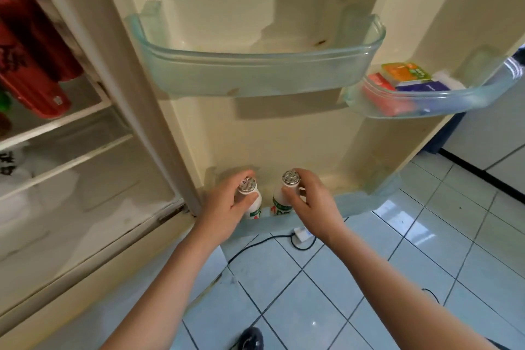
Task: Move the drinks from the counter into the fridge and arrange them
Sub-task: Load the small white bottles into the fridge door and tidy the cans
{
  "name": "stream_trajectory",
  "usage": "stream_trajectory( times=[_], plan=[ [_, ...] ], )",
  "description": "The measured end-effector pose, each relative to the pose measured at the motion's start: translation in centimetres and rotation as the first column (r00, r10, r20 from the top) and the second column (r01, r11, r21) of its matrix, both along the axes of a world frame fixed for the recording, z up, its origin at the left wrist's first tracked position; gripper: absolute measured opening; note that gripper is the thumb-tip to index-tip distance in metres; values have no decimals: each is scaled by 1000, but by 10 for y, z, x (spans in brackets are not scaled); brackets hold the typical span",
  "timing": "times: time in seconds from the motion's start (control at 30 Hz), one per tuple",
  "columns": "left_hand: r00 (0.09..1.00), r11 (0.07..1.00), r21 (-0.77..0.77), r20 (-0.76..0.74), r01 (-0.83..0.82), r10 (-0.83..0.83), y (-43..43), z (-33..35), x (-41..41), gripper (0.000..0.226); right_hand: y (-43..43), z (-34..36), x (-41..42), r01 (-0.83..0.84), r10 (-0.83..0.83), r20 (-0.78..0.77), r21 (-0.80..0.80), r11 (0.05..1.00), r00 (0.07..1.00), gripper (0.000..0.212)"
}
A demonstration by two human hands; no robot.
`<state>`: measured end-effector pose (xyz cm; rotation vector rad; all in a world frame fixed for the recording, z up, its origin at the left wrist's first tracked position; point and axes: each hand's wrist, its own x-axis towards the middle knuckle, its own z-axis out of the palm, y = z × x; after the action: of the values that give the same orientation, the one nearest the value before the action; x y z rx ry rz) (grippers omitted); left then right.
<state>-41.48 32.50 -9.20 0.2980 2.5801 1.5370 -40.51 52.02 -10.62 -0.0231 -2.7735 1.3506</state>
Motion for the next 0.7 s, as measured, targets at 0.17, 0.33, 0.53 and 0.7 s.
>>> stream_trajectory(
  times=[0.17, 0.33, 0.53, 0.7],
  plan=[
    [997, 998, 7, 50, 56, -56, -6, -14, 6, 40, -6, -5, 6, -52, 52, 10, 34, 998, 999, 40],
    [995, 997, 41, 79, 59, -62, -3, -17, 7, 40, -9, -5, 10, -42, 42, -1, 37, 998, 999, 40],
    [998, 998, 43, -48, -44, 46, 3, -13, 12, 47, -1, -5, 22, 33, -33, -4, 78, 996, 999, 57],
    [788, 983, 98, -587, -156, 184, 26, 0, 20, 33, 20, -5, 53, 196, -188, -92, 84, 977, 978, 42]
  ],
)
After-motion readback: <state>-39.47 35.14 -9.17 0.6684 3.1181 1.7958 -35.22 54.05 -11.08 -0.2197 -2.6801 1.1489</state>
